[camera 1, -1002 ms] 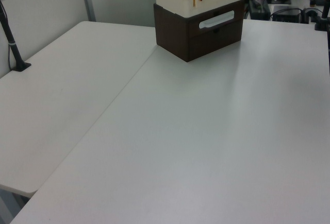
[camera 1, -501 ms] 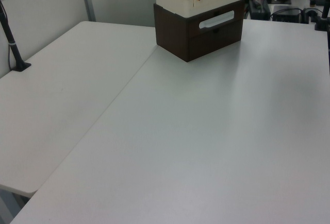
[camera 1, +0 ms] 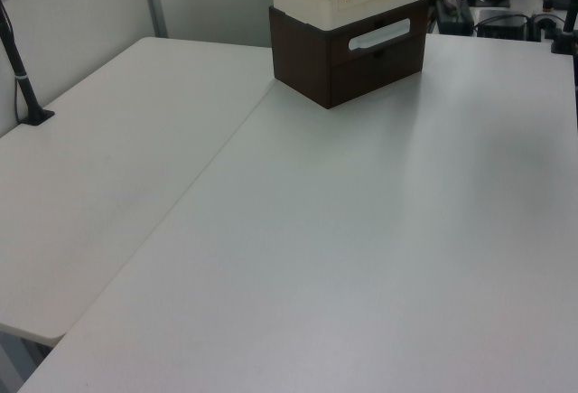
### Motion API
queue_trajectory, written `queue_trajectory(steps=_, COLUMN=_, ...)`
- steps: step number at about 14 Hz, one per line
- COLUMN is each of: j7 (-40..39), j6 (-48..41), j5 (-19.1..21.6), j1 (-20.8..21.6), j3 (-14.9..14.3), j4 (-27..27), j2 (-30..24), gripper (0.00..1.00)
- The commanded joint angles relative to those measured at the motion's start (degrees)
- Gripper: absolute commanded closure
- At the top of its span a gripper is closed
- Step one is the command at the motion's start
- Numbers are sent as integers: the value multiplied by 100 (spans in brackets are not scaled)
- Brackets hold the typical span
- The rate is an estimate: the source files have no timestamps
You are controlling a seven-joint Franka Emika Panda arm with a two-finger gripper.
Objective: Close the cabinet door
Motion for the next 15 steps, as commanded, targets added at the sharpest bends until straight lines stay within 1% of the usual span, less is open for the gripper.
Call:
queue_trajectory(steps=1, j7=15, j6=339, j5=31, j1=17, j3=1, j4=-127, j2=59, gripper=99)
queue_trajectory(steps=2, j7=6, j6=321, j5=5, j1=25, j3=1, j4=-189, j2=50, gripper=99)
queue_trajectory(steps=5, j7=32, j6=94, j5=-346, j1=218, j3=27, j4=-470, j2=24, gripper=99)
queue_trajectory(steps=7, j7=67, j6=-546, j5=-715, j1=272, j3=281, j4=-576, j2=-73, gripper=99)
queue_trajectory(steps=9, j7=94, j6=-1301, j5=-1014, j1=298, j3=439, j4=-585, j2=-239, gripper=99)
queue_trajectory(steps=10, j7=294, j6=-1879, j5=-1232, j1=324, j3=597, j4=-576, j2=-414, gripper=99)
queue_trajectory(steps=11, j7=574, j6=-2381, j5=-1609, j1=437, j3=755, j4=-576, j2=-538, gripper=99)
queue_trajectory(steps=13, j7=1049, j6=-3094, j5=-2164, j1=622, j3=1036, j4=-567, j2=-696, gripper=99)
queue_trajectory(steps=15, j7=1472, j6=-3754, j5=-2481, j1=833, j3=1213, j4=-541, j2=-872, gripper=99)
